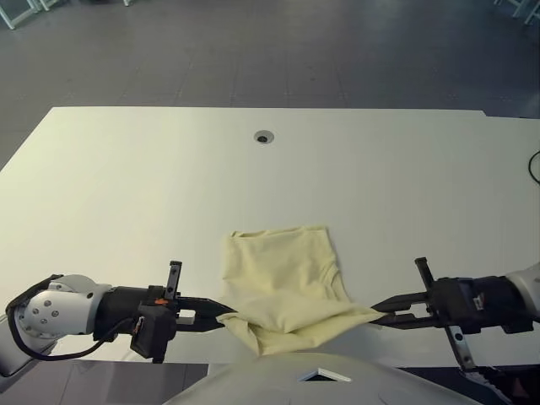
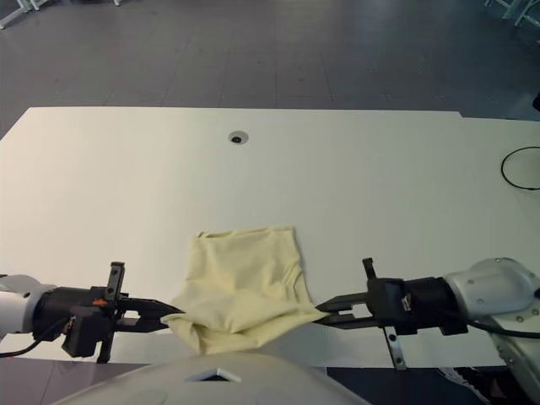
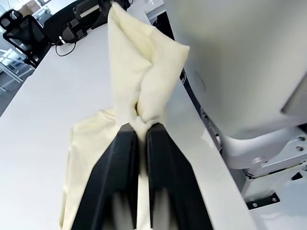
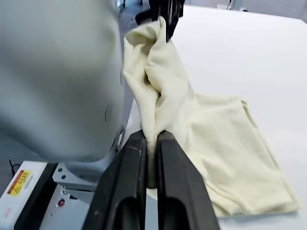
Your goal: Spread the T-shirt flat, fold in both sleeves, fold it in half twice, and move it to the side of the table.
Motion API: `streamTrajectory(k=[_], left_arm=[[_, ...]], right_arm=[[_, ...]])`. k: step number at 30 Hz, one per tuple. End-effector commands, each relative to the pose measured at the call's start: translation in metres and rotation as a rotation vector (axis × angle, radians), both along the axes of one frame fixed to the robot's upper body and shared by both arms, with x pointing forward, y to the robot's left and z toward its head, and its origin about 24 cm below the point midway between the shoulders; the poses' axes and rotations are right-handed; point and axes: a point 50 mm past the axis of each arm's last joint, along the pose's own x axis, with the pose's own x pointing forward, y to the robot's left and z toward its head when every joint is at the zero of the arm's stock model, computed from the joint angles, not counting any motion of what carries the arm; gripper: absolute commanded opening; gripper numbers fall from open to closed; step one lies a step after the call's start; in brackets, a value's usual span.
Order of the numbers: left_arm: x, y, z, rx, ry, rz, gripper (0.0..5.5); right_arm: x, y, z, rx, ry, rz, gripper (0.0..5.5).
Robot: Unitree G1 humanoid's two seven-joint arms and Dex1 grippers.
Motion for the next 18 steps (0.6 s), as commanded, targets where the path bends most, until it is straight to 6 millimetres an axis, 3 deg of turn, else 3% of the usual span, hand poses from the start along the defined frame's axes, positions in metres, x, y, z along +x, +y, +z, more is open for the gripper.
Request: streamTrajectory(k=[1, 10, 18], left_arm=[[0.007, 0.004, 0.007, 0.034, 0.011, 0.012, 0.06], [0.043, 0.009, -0.005, 0.098, 0.140, 0.057, 0.06], [0.083, 0.010, -0.016, 0.088, 0.261, 0.139, 0.05]], right_arm=[[0.010, 0.000, 0.011, -0.008, -0.045, -0.005, 0.08], [0.059, 0.002, 0.003, -0.044, -0.030, -0.052, 0.08], [0.108, 0.008, -0.015, -0.068, 0.041, -0.066, 0.08]])
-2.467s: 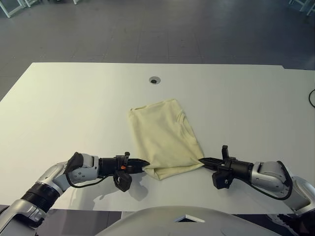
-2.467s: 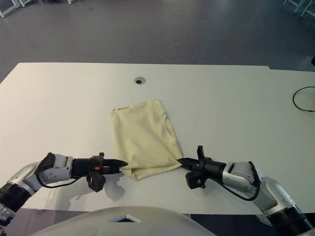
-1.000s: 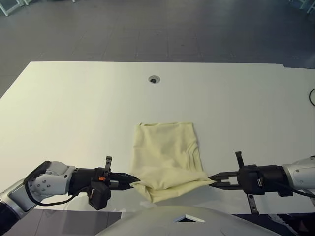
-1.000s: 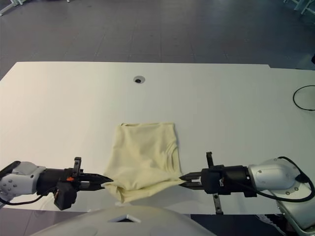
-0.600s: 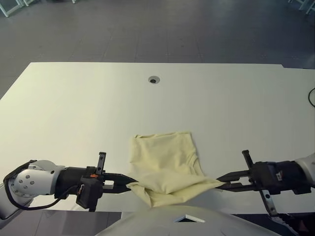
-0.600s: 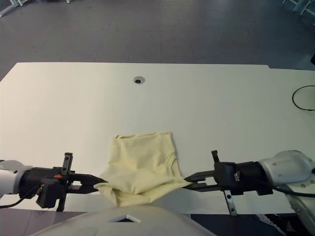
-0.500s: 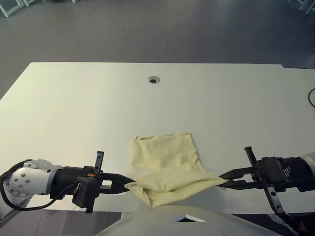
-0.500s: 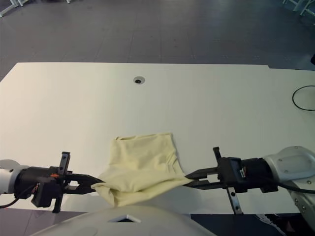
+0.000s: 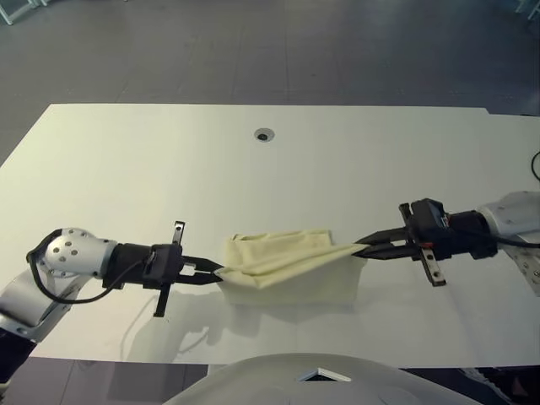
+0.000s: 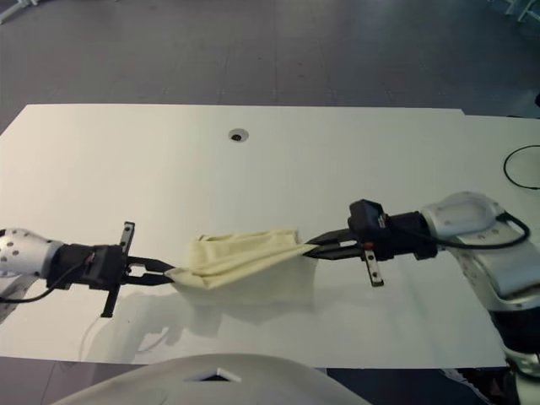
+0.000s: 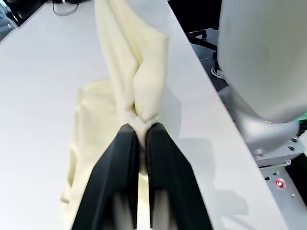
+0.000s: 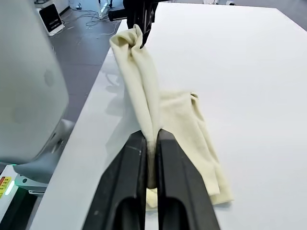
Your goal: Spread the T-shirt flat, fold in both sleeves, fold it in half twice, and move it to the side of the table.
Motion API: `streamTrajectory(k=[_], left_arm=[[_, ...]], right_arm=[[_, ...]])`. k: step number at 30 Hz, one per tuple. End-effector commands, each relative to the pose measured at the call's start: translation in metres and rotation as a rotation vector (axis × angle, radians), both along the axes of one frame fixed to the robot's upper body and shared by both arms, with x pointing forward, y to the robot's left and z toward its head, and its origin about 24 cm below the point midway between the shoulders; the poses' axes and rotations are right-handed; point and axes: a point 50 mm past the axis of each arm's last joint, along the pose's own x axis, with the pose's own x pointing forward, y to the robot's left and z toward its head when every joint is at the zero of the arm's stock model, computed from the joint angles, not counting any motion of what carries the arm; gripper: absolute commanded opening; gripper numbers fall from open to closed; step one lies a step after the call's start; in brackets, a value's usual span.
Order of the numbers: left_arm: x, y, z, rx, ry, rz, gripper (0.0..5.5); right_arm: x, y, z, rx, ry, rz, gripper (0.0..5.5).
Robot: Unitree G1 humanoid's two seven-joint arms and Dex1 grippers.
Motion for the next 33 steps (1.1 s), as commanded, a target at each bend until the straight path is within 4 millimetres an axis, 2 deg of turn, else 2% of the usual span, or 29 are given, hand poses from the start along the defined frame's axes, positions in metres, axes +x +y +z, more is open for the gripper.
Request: streamTrajectory(k=[1, 5, 12, 20, 23, 24, 28, 33], left_arm=[[0.022, 0.003, -0.006, 0.020, 0.032, 0.069, 0.05], [0.040, 0.007, -0.015, 0.045, 0.073, 0.112, 0.05], [0.056, 0.011, -0.042, 0.089, 0.152, 0.139, 0.05], [0.075, 0.009, -0.061, 0.105, 0.183, 0.172, 0.05], [0.086, 0.011, -0.057, 0.082, 0.145, 0.218, 0.63], [0.089, 0.011, -0.056, 0.074, 0.137, 0.235, 0.82], [0.099, 0.014, -0.049, 0.033, 0.130, 0.288, 1.37], [0.106, 0.012, -0.040, -0.084, 0.145, 0.352, 2.10]], right_arm=[[0.026, 0.002, -0.008, -0.026, 0.017, -0.014, 0.08], [0.045, 0.004, -0.016, -0.043, 0.039, -0.027, 0.08], [0.072, 0.003, -0.035, -0.080, 0.063, -0.096, 0.08], [0.090, -0.002, -0.057, -0.117, 0.088, -0.171, 0.08], [0.093, -0.003, -0.063, -0.125, 0.095, -0.184, 0.08], [0.094, -0.004, -0.064, -0.128, 0.091, -0.196, 0.44], [0.098, -0.008, -0.066, -0.119, 0.104, -0.251, 0.93], [0.108, -0.015, -0.059, -0.076, 0.078, -0.365, 1.64]])
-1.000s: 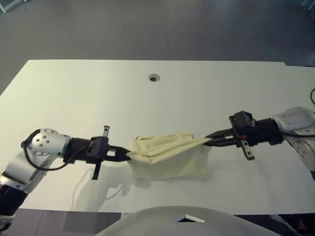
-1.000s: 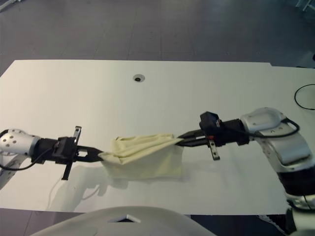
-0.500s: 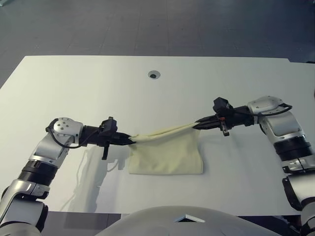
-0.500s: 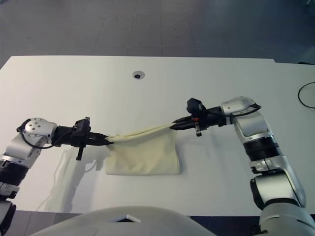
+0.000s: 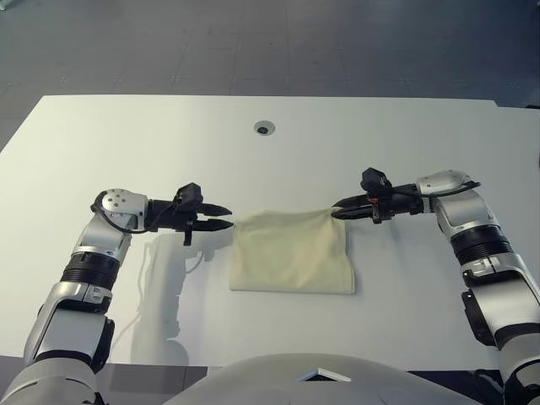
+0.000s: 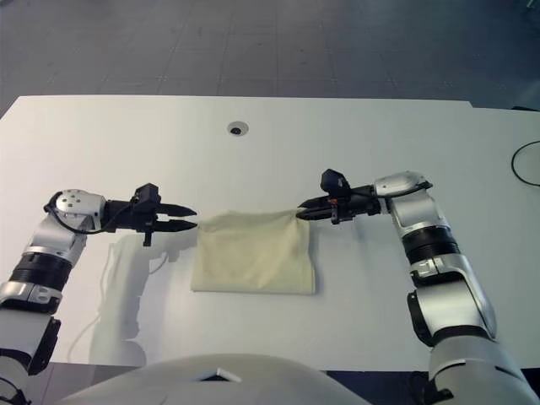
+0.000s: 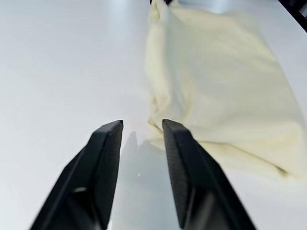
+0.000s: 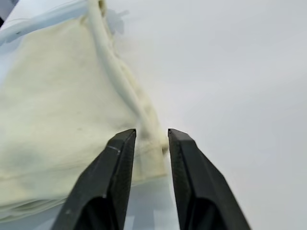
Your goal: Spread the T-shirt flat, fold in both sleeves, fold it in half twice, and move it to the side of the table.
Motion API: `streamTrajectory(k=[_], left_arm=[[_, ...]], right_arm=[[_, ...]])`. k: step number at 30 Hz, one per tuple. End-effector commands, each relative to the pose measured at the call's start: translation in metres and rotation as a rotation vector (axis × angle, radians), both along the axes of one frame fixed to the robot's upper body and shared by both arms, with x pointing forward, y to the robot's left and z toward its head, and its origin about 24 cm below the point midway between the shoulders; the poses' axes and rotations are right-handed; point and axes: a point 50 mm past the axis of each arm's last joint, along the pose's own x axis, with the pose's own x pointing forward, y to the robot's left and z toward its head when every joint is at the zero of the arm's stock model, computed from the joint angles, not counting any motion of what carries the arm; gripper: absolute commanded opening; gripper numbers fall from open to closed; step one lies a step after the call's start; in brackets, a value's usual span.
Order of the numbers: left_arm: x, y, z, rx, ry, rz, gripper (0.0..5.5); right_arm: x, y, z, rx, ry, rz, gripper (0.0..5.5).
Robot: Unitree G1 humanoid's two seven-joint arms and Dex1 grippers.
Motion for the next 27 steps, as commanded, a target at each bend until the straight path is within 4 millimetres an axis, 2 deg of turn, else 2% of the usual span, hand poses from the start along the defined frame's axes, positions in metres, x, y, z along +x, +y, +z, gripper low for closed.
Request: streamTrajectory(k=[1, 8, 12, 17, 21, 27], left_arm=[[0.009, -0.003, 0.010, -0.099, -0.019, 0.075, 2.30], [0.020, -0.005, 0.019, -0.141, -0.139, 0.182, 3.32], [0.016, -0.018, 0.018, -0.167, -0.186, 0.163, 3.88], [0.013, -0.027, -0.004, 0.010, -0.275, 0.132, 4.75], [0.008, -0.027, -0.011, 0.003, -0.253, 0.106, 5.38], [0.014, -0.029, -0.022, 0.089, -0.291, 0.135, 5.40]], right_arm=[[0.015, -0.005, 0.015, 0.024, -0.059, -0.109, 1.82], [0.028, -0.013, 0.034, 0.098, -0.145, -0.255, 2.80], [0.022, -0.008, 0.040, 0.144, -0.173, -0.222, 3.35], [-0.009, 0.011, 0.032, 0.157, -0.144, -0.057, 2.60], [-0.028, 0.021, 0.028, 0.147, -0.118, -0.002, 1.96], [-0.048, 0.029, 0.022, 0.143, -0.085, 0.047, 1.03]])
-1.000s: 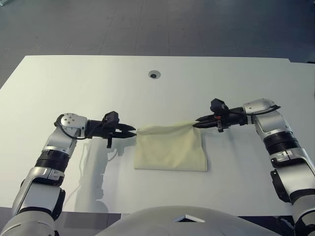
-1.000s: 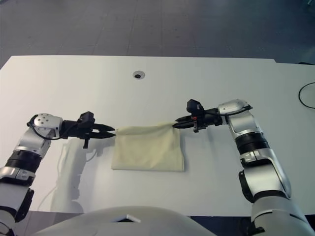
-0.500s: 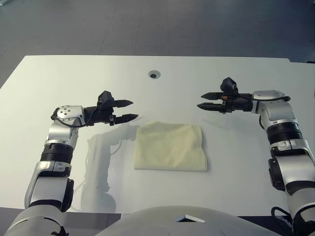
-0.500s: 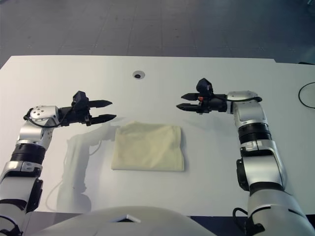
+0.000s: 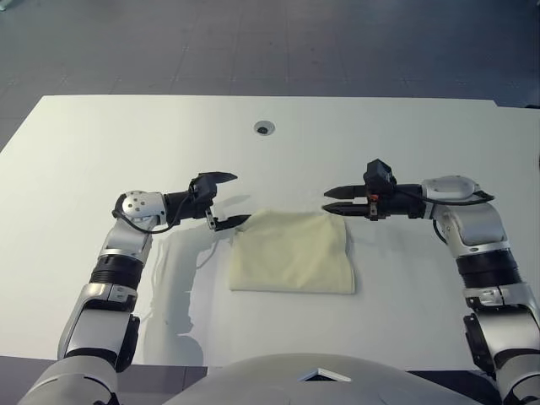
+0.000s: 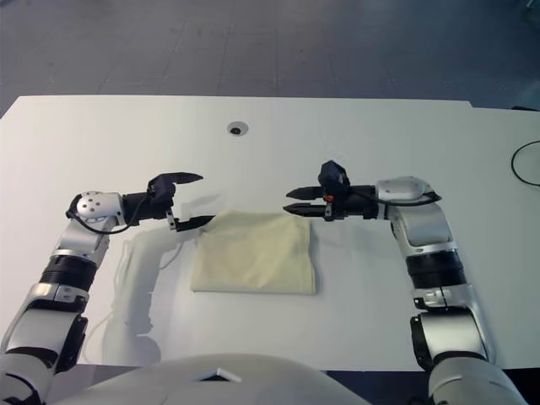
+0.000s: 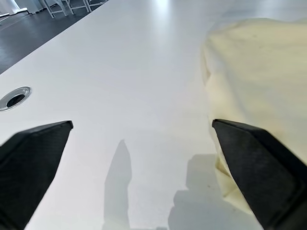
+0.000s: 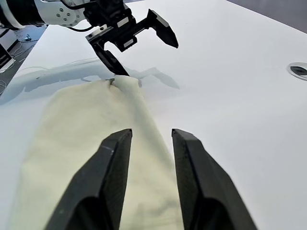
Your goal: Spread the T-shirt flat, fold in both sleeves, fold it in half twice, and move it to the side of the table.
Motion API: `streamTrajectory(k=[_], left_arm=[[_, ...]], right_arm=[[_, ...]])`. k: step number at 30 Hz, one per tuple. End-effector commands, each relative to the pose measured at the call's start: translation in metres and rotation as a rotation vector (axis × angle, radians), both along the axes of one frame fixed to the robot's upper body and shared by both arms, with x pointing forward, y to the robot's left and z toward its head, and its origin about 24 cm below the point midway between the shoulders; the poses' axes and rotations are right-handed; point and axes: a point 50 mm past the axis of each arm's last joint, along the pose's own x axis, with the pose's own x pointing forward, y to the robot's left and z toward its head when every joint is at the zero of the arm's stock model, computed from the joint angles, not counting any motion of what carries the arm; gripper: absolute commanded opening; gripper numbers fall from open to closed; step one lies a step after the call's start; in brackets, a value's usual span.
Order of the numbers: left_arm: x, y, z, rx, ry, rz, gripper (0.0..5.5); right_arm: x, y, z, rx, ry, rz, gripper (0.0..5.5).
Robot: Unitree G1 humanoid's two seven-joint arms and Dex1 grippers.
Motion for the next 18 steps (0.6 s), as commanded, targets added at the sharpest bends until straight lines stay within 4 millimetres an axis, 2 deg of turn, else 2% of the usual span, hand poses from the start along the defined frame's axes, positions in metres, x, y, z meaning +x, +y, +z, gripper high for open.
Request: streamTrajectory(k=[1, 6, 12, 16, 18], left_arm=[[0.007, -0.004, -0.011, 0.067, -0.032, 0.051, 5.40], [0.011, 0.000, -0.024, 0.192, -0.095, 0.099, 5.40], [0.015, 0.007, -0.028, 0.212, -0.153, 0.173, 5.40], [0.022, 0.016, -0.013, 0.169, -0.229, 0.248, 5.40], [0.028, 0.024, 0.004, 0.130, -0.308, 0.306, 5.40]], right_arm=[[-0.016, 0.004, -0.004, -0.016, 0.019, 0.039, 0.92], [-0.034, 0.007, -0.014, -0.059, 0.031, 0.075, 1.69], [-0.037, 0.017, -0.017, -0.042, 0.018, 0.071, 2.55], [-0.033, 0.027, -0.018, 0.018, 0.023, 0.078, 3.16], [-0.034, 0.036, -0.015, 0.054, 0.021, 0.114, 2.89]])
